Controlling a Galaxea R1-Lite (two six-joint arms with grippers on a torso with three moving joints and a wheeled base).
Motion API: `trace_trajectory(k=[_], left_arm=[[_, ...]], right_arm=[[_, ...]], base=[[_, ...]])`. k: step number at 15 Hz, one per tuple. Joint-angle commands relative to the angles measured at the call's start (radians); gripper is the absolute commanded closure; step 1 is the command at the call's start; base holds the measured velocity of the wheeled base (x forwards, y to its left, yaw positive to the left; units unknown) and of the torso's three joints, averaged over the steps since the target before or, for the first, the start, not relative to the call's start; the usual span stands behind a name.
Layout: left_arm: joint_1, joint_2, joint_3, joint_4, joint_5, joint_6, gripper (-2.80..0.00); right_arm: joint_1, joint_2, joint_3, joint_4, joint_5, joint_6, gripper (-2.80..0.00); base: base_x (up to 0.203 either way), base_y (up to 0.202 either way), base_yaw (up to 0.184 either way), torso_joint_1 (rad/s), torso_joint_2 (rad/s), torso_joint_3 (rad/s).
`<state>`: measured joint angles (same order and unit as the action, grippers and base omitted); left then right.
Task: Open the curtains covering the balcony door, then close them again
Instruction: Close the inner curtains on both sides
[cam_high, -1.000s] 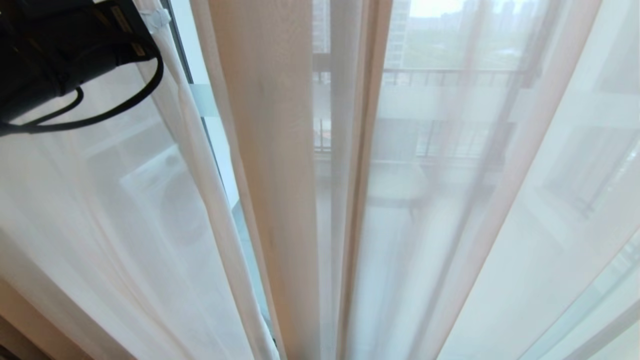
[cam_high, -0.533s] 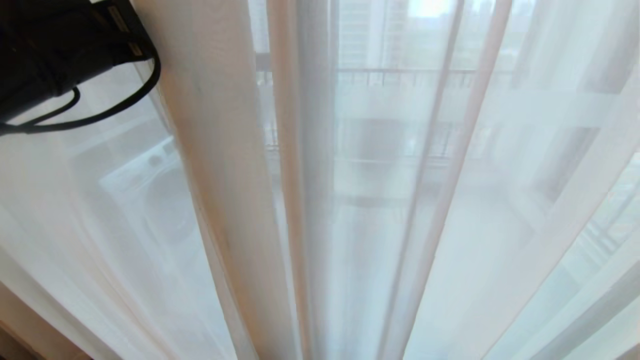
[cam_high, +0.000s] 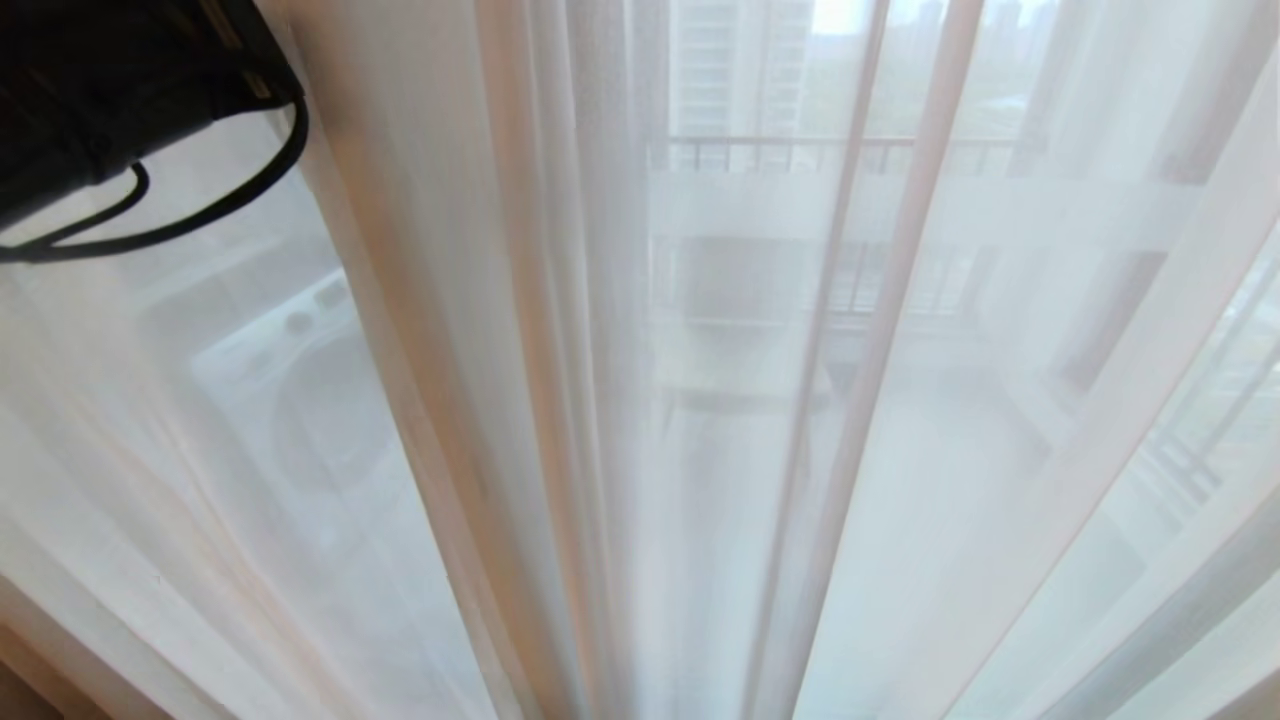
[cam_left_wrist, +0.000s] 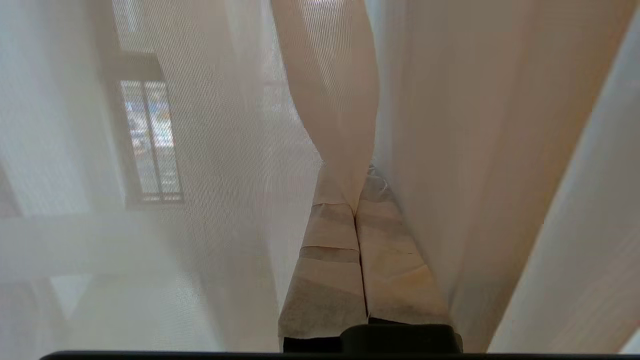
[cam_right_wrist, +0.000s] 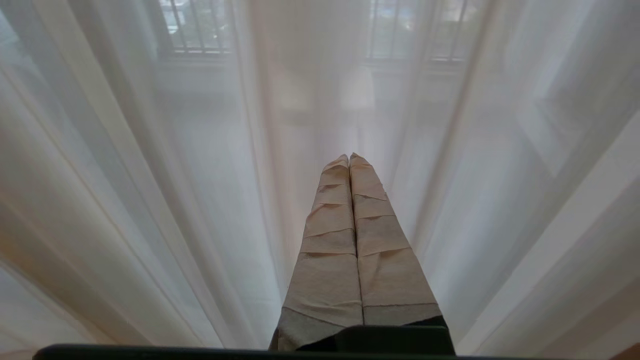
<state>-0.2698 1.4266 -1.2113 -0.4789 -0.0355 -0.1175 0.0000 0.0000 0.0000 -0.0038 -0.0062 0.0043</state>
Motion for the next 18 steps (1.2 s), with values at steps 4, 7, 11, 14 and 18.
trace_trajectory(k=[4, 7, 11, 14, 18], left_arm=[[0.004, -0.069, 0.031, -0.003, 0.000, -0.001, 0.00], [0.006, -0.125, 0.046, 0.039, 0.001, -0.001, 0.00], [0.006, -0.214, 0.071, 0.108, 0.001, -0.002, 0.00], [0.018, -0.277, 0.076, 0.156, -0.001, -0.002, 0.00], [0.018, -0.364, 0.076, 0.228, 0.000, -0.002, 0.00]], right_arm=[[0.000, 0.000, 0.000, -0.001, 0.000, 0.000, 0.00], [0.000, 0.000, 0.000, -0.001, 0.000, 0.000, 0.00], [0.000, 0.000, 0.000, -0.001, 0.000, 0.000, 0.00], [0.000, 0.000, 0.000, -0.001, 0.000, 0.000, 0.00], [0.000, 0.000, 0.000, -0.001, 0.000, 0.000, 0.00]], base=[[0.000, 0.000, 0.000, 0.000, 0.00, 0.000], [0.000, 0.000, 0.000, 0.000, 0.00, 0.000], [0.000, 0.000, 0.000, 0.000, 0.00, 0.000], [0.000, 0.000, 0.000, 0.000, 0.00, 0.000], [0.000, 0.000, 0.000, 0.000, 0.00, 0.000]])
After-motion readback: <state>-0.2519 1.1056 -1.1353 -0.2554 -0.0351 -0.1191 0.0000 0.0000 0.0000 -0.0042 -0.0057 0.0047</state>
